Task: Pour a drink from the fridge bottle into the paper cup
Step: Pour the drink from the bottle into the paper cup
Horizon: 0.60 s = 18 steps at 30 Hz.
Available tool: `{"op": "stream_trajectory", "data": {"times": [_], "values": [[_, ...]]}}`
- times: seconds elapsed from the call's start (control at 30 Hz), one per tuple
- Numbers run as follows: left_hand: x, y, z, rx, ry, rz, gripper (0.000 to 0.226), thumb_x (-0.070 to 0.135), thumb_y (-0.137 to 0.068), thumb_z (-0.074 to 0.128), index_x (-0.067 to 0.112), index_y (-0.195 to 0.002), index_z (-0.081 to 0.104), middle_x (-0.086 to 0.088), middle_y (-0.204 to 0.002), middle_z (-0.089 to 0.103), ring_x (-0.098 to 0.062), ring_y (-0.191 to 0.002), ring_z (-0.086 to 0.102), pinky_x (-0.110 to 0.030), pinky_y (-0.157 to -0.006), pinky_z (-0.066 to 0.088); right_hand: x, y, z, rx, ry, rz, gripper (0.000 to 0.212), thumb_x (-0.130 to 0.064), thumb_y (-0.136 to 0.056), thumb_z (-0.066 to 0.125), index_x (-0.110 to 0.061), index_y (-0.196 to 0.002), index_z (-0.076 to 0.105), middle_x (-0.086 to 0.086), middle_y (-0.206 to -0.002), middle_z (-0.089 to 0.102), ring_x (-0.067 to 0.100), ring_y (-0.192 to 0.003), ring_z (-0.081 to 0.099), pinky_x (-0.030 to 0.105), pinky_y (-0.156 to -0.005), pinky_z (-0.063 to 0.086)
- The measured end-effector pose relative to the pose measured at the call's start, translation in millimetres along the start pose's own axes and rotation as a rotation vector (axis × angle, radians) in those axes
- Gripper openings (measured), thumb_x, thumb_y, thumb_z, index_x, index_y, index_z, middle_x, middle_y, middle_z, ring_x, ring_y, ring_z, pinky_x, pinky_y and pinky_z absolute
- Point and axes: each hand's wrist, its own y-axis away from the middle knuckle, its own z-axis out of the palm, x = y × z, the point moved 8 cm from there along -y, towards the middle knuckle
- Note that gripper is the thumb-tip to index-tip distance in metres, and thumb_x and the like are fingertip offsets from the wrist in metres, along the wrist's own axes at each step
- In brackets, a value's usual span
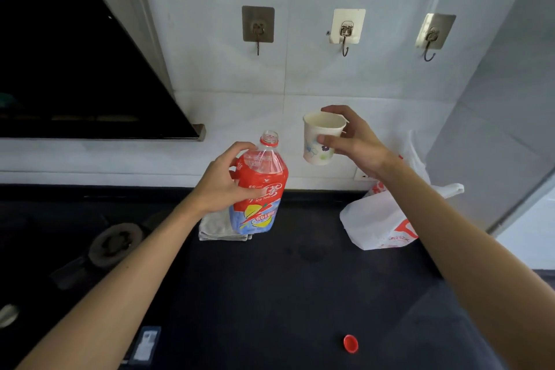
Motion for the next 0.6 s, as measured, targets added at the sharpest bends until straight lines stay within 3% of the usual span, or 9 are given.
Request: {"op": "stream_trajectory", "data": {"times": [0.17, 0.37, 0.6], "values": [[-21, 24, 2, -0.016, 0.038, -0.077, 0.073, 0.011, -0.067, 0.09, 0.032, -0.124, 0.049, 0.017, -0.115, 0.061, -0.013, -0.105, 0.065, -0.031, -0.077, 0.062, 25, 16, 19, -0.01, 0.037, 0.01, 0.057, -0.001, -0.08, 0.077, -0.014, -0.128, 0.051, 0.004, -0.111, 0.062, 0.014, -0.096, 0.063, 0.027, -0.08, 0.055], [-49, 51, 9, -0.067, 0.056, -0.134, 0.073, 0.008, -0.066, 0.09, 0.037, -0.119, 0.049, 0.014, -0.117, 0.061, -0.016, -0.107, 0.066, -0.032, -0.078, 0.062, 72, 44, 46, -0.06, 0.044, 0.074, 0.062, -0.016, -0.069, 0.083, -0.026, -0.123, 0.054, -0.004, -0.113, 0.061, 0.015, -0.108, 0.059, 0.032, -0.091, 0.053], [-79, 76, 13, -0.107, 0.01, -0.142, 0.079, 0.014, -0.063, 0.093, 0.036, -0.125, 0.049, 0.008, -0.126, 0.061, -0.017, -0.115, 0.063, -0.041, -0.085, 0.061, 121, 76, 70, -0.079, 0.028, 0.185, 0.062, 0.0, -0.075, 0.082, -0.02, -0.125, 0.051, -0.002, -0.113, 0.06, 0.014, -0.105, 0.061, 0.028, -0.086, 0.055]]}}
